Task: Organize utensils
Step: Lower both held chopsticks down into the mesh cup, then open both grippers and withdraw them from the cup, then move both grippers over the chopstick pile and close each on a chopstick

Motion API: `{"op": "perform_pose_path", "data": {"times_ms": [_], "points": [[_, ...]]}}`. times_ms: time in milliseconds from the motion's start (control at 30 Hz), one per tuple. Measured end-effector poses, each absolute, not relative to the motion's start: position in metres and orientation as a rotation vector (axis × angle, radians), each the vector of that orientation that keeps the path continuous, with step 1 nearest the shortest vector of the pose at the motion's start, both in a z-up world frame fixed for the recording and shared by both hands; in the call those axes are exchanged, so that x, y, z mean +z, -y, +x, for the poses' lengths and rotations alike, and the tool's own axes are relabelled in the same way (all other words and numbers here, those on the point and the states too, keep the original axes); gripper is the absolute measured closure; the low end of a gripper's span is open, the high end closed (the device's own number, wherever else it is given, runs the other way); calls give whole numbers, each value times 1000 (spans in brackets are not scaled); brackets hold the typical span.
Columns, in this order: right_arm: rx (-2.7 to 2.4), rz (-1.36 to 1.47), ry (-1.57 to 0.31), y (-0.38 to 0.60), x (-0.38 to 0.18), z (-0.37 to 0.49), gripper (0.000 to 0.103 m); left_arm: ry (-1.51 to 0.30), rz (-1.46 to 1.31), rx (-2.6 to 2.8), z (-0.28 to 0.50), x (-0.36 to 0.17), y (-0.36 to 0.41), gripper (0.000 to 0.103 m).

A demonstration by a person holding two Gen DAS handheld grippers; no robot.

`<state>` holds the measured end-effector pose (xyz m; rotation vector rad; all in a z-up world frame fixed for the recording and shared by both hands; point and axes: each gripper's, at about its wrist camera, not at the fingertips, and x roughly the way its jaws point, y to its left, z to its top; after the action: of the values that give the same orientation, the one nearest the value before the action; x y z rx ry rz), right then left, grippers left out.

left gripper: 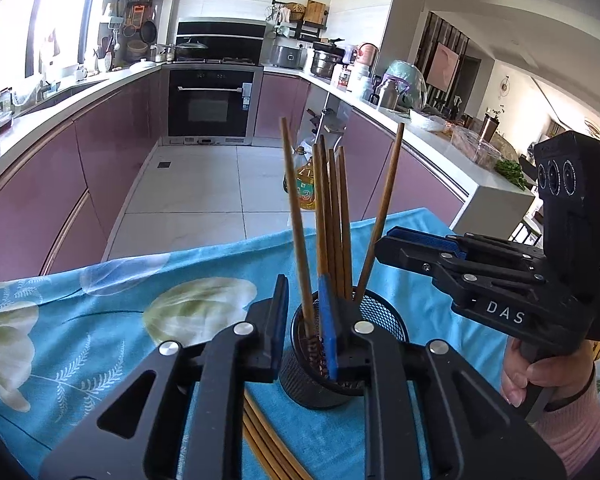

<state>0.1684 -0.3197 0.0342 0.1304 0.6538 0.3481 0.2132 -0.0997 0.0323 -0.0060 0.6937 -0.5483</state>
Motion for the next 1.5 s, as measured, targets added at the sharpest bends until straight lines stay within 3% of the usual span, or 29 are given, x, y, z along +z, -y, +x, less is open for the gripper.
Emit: {"op": "perform_pose_path", "data": {"times_ms": [500, 667, 900, 1167, 1500], "points": [[410, 131, -593, 319, 39, 131, 79, -633, -24, -488, 169, 19, 63, 74], [472, 114, -580, 310, 39, 103, 70, -635, -35, -455, 152, 9, 47, 68], [557, 87, -662, 286, 10, 79, 68, -677, -49, -405, 128, -16, 26, 62], [583, 51, -816, 249, -43, 72, 68, -738, -56, -361, 105, -49, 15, 61], [549, 16, -885, 231, -71, 68, 68, -825, -66, -352, 97, -85, 12, 61]]}}
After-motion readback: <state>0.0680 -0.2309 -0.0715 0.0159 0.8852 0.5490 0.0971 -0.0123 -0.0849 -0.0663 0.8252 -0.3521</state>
